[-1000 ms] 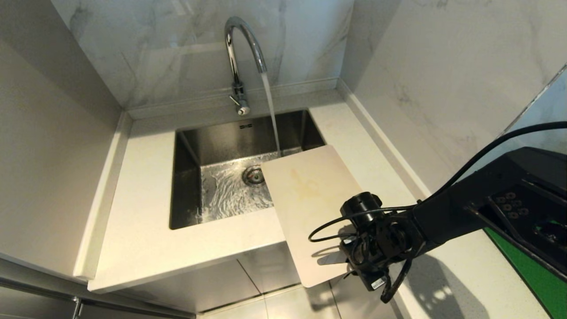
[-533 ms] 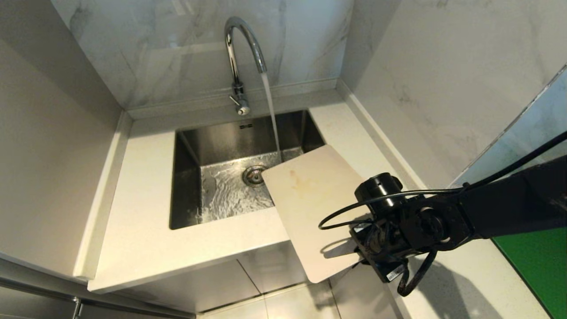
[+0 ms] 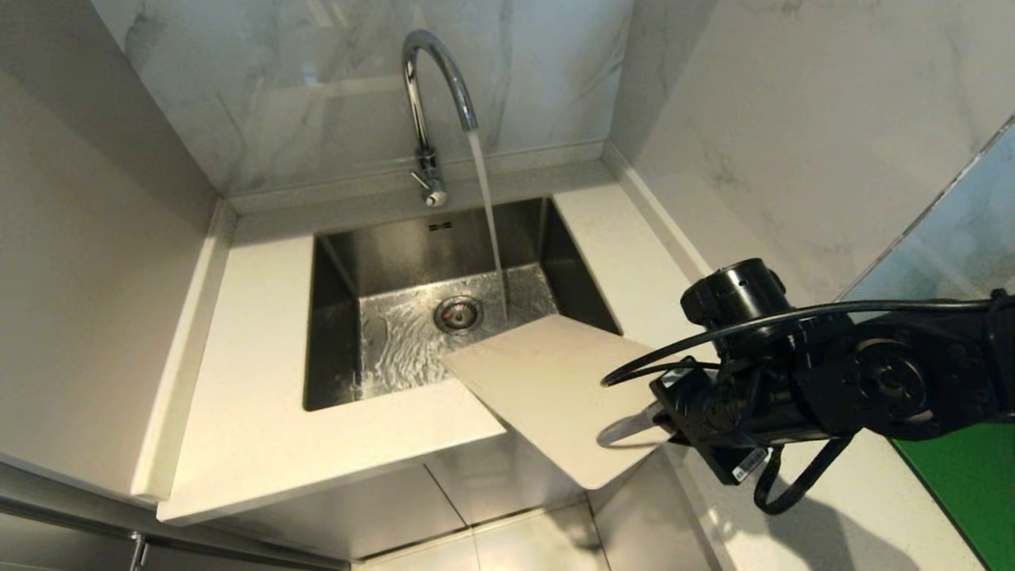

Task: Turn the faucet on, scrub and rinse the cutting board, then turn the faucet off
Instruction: Pick up the cutting board

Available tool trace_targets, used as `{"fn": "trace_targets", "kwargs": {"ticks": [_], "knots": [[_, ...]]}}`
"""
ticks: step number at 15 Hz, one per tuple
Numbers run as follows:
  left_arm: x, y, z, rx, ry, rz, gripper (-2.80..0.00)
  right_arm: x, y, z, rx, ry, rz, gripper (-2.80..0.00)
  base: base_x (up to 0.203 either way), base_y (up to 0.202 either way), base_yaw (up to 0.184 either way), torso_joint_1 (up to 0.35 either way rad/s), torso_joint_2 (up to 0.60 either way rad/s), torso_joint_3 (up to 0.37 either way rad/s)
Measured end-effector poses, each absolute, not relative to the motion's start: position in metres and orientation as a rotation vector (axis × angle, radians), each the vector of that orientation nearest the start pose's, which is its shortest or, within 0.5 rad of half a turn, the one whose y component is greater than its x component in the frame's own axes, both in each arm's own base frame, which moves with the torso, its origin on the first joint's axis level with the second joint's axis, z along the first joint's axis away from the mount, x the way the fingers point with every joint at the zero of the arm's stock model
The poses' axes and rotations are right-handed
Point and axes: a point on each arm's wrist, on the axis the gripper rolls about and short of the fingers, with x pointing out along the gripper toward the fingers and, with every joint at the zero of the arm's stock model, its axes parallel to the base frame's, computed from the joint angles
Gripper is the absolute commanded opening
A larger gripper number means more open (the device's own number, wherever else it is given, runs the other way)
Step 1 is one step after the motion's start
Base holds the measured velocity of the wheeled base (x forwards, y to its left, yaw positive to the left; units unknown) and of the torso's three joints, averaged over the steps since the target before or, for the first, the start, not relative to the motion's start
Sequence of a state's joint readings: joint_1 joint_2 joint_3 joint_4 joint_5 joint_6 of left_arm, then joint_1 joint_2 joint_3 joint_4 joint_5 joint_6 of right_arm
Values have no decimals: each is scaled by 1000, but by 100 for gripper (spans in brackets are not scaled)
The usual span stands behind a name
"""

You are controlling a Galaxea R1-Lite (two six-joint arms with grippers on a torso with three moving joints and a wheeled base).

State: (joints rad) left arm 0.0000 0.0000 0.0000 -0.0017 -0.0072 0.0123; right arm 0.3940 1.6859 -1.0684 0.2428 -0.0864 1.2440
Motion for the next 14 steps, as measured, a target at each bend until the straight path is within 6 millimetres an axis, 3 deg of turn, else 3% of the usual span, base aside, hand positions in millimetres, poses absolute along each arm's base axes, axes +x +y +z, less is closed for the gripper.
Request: {"fn": "trace_targets", "kwargs": {"ticks": [4,14], "knots": [[-23,0,76,12,-2,-8,-280,264,106,212,815,791,-127,-280,0,0,0,0,0,0],[-23,0,76,12,-2,-8,-280,281,95,299,492,508,84,-280,0,0,0,0,0,0]]}}
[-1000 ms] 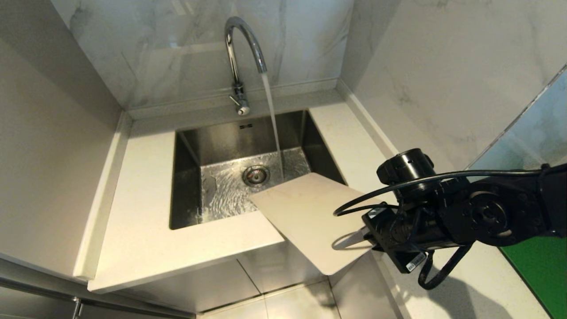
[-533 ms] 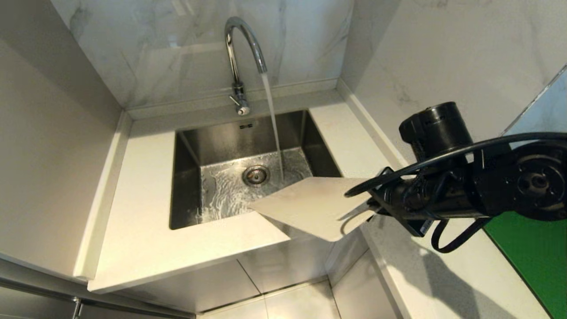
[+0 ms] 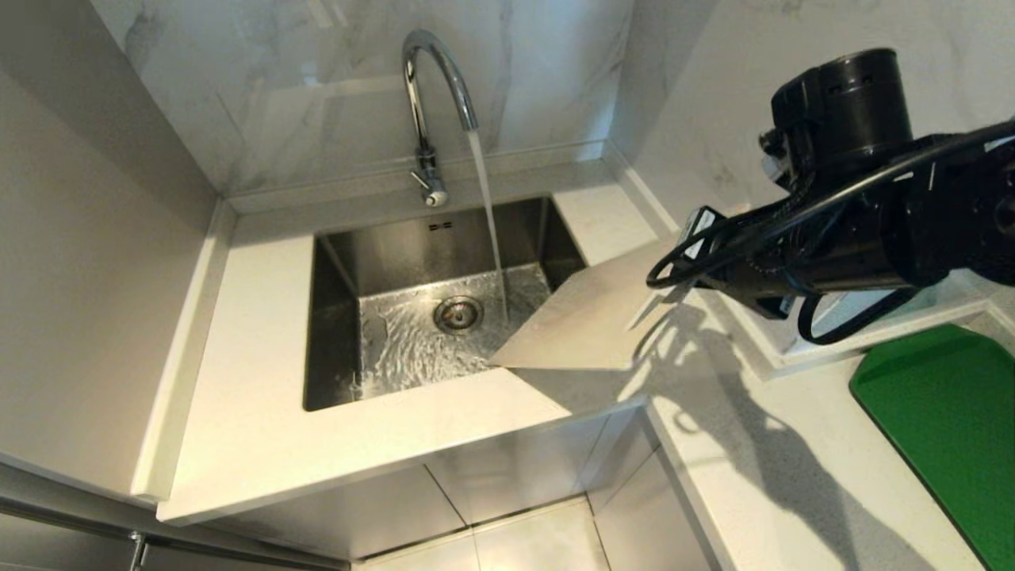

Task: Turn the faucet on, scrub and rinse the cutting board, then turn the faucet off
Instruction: Pick up the cutting board, then scrub the cutting board underwater

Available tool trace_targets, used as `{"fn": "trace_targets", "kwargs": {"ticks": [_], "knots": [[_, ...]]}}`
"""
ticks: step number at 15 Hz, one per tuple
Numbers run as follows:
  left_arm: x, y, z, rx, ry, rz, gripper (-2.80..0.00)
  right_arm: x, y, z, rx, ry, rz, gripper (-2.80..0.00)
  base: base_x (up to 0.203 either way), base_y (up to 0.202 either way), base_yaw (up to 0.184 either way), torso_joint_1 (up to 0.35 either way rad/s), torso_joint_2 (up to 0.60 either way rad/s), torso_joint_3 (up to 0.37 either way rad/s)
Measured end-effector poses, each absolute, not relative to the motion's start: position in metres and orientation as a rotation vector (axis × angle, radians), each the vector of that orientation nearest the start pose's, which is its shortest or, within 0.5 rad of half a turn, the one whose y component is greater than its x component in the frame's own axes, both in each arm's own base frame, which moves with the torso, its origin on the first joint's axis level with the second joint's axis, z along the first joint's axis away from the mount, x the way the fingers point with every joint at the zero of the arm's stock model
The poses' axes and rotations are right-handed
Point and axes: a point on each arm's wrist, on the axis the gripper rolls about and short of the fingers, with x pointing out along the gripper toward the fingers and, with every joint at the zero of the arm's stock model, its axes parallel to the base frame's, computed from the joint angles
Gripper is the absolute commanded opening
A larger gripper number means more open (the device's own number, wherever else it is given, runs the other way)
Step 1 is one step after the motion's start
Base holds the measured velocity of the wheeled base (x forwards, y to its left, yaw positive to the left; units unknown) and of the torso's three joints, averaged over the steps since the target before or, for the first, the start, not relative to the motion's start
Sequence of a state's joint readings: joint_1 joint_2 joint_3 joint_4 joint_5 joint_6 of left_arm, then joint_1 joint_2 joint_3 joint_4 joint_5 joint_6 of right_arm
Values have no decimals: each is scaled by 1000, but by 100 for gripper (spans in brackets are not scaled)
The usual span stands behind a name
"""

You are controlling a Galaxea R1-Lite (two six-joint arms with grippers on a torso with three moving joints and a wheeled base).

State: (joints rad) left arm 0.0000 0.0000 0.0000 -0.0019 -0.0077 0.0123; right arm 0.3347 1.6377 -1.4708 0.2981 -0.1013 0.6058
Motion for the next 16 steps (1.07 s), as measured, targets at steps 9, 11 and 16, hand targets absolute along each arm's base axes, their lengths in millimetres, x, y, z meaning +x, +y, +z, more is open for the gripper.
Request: {"fn": "trace_targets", "kwargs": {"ticks": [9,11,16], "knots": [[-23,0,76,12,-2,-8,-280,284,90,344,343,331,152,-280,0,0,0,0,0,0],[-23,0,76,12,-2,-7,-280,283,90,355,352,295,162,-280,0,0,0,0,0,0],[-23,0,76,12,-2,-8,-280,272,86,392,379,178,189,-280,0,0,0,0,0,0]]}}
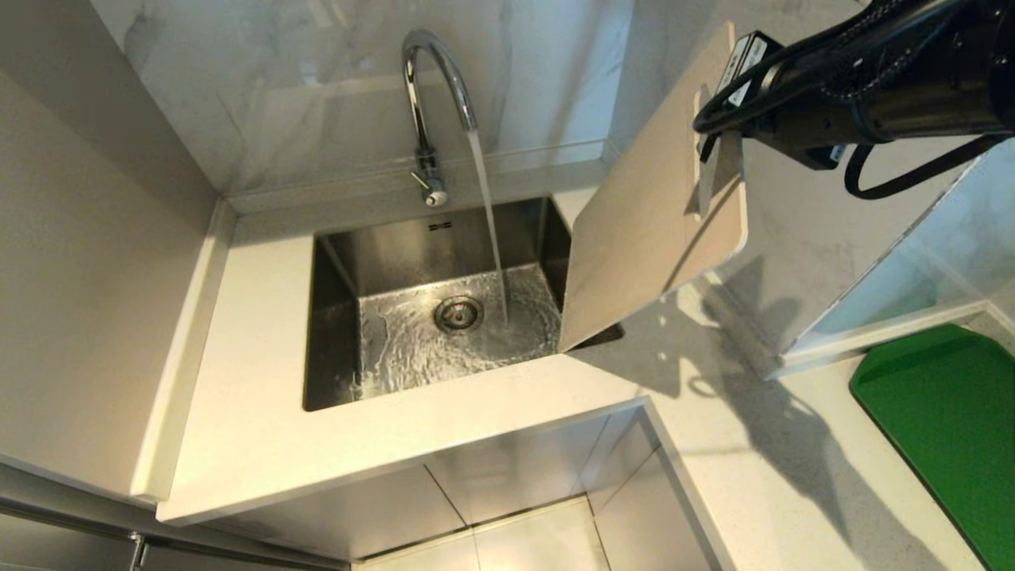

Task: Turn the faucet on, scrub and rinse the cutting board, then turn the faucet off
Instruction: Scrub the cutting board underwater

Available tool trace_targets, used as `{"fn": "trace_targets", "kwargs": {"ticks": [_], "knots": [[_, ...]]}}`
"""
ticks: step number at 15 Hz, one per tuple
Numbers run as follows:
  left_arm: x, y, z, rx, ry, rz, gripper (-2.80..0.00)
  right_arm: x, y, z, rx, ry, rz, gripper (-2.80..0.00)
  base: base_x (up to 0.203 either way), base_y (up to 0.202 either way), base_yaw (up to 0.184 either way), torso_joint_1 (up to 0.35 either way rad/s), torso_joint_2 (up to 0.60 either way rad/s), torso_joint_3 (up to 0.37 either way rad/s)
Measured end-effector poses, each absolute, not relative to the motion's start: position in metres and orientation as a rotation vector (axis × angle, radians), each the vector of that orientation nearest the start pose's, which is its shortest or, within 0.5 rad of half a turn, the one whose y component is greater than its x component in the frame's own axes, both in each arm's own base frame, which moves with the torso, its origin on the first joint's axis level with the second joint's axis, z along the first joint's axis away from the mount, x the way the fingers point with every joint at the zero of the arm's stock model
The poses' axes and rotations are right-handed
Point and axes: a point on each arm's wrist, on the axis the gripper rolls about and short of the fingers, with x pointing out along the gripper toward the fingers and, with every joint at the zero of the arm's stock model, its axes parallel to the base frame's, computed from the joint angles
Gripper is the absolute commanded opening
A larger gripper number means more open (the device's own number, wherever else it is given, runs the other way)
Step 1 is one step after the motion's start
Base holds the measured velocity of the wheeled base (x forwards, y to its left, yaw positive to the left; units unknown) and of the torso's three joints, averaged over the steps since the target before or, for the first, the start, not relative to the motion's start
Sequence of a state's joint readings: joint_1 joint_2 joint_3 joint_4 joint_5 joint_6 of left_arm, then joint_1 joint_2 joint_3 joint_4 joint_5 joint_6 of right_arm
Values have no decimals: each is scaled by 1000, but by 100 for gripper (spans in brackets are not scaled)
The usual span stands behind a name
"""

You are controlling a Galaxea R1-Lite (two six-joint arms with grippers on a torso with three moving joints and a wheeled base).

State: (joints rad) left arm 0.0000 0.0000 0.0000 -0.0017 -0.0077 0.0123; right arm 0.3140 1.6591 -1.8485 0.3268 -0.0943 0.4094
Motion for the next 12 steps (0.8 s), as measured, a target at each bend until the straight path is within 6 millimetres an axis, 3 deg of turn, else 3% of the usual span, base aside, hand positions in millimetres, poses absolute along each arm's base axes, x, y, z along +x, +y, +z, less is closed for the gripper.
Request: {"fn": "trace_targets", "kwargs": {"ticks": [3,12], "knots": [[-23,0,76,12,-1,-8,-280,263,84,409,400,132,199,-280,0,0,0,0,0,0],[-23,0,76,12,-1,-8,-280,252,79,423,469,70,203,-280,0,0,0,0,0,0]]}}
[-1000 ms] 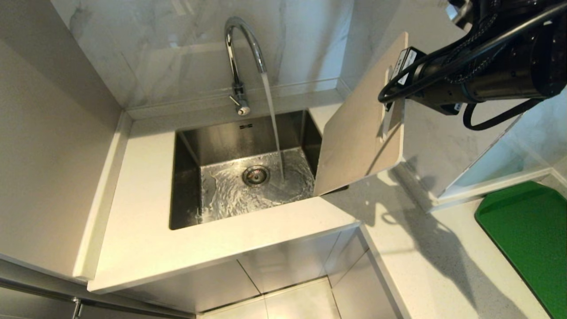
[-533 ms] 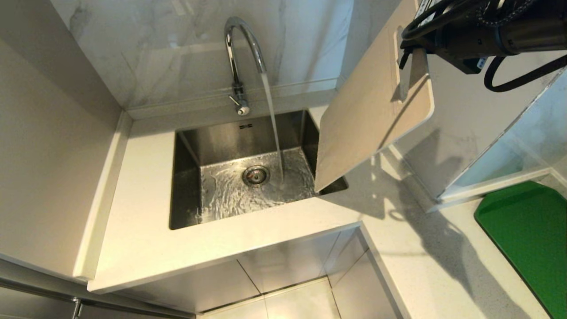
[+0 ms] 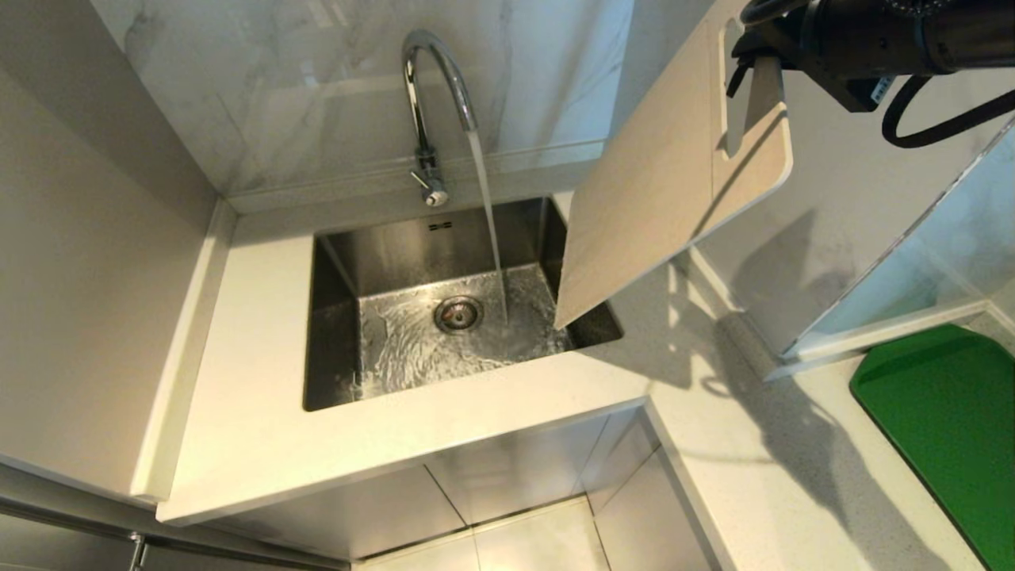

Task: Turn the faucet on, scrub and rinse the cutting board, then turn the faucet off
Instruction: Scrub the cutting board underwater

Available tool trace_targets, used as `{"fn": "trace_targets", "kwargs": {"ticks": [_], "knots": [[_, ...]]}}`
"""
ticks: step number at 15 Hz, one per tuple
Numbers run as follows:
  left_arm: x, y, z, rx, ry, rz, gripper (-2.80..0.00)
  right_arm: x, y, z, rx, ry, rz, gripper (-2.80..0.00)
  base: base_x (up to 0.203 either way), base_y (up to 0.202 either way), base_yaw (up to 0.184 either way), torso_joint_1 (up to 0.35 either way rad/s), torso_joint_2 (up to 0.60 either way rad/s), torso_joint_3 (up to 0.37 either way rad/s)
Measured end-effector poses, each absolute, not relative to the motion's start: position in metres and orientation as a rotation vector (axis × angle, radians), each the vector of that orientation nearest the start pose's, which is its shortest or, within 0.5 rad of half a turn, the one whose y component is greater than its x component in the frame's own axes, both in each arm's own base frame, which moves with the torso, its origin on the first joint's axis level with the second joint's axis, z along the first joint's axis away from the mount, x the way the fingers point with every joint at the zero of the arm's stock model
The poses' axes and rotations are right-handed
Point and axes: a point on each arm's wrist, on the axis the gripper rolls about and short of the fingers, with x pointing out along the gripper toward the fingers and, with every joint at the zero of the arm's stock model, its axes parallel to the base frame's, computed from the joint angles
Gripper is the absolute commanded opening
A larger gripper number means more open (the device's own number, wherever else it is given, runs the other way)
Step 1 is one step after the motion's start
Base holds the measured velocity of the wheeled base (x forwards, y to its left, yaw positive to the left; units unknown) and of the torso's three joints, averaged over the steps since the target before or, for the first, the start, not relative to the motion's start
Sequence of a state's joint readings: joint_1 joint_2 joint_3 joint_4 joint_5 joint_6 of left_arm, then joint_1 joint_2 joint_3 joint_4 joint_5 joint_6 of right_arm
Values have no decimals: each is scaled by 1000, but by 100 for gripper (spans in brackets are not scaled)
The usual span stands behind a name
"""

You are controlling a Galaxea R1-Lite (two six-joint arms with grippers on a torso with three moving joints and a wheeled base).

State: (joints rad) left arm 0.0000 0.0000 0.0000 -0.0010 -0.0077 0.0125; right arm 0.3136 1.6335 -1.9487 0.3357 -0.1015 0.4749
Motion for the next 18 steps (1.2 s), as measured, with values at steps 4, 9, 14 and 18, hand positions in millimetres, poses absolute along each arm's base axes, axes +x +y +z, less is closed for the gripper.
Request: {"fn": "trace_targets", "kwargs": {"ticks": [4,9,14,18], "knots": [[-23,0,76,12,-2,-8,-280,243,75,429,482,50,202,-280,0,0,0,0,0,0],[-23,0,76,12,-1,-8,-280,232,71,435,463,30,206,-280,0,0,0,0,0,0],[-23,0,76,17,-1,-10,-280,224,69,438,462,24,207,-280,0,0,0,0,0,0],[-23,0,76,16,-1,-11,-280,223,69,439,448,12,213,-280,93,0,8,-7,1,5]]}}
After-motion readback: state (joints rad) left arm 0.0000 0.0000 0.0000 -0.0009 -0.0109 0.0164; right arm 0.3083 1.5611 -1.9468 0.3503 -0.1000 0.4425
